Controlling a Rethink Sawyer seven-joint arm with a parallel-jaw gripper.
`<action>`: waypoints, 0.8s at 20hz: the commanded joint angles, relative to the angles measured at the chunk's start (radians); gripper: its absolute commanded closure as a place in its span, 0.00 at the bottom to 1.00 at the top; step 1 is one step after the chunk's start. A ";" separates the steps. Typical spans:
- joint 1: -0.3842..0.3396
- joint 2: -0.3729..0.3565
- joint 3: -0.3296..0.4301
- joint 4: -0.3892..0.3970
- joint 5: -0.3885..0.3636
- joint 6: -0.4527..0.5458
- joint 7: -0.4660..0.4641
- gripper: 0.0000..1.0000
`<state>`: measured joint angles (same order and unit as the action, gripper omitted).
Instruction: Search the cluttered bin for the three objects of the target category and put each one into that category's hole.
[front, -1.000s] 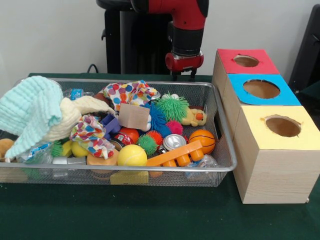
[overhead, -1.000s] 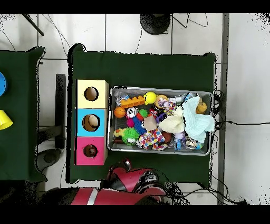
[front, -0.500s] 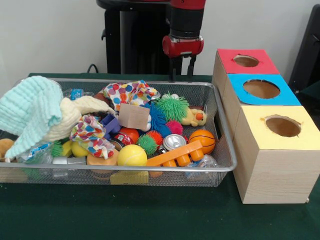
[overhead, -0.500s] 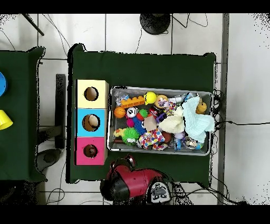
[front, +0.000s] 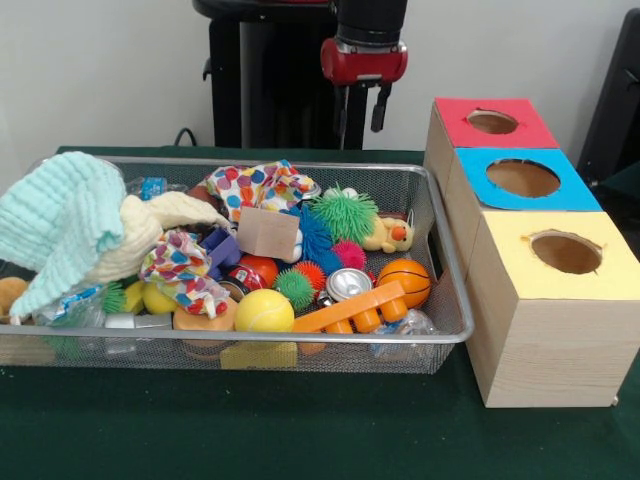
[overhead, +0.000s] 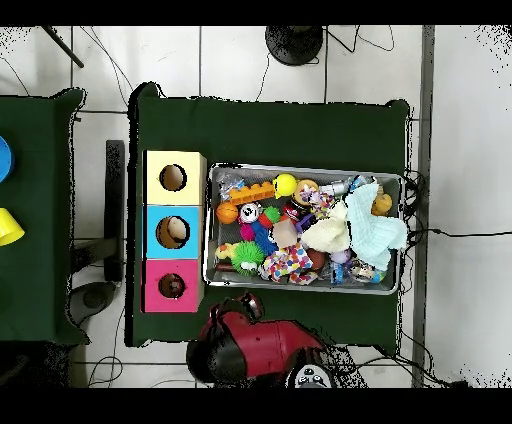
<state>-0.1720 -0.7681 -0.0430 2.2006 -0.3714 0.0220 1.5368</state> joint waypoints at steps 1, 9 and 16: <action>-0.022 -0.067 0.124 -0.043 0.070 0.145 0.125 0.00; -0.012 -0.070 0.129 -0.091 0.090 0.185 0.115 0.00; -0.018 -0.053 0.141 -0.130 0.100 0.185 0.112 0.00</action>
<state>-0.1721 -0.8415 0.0051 2.1954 -0.3263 0.1026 1.5368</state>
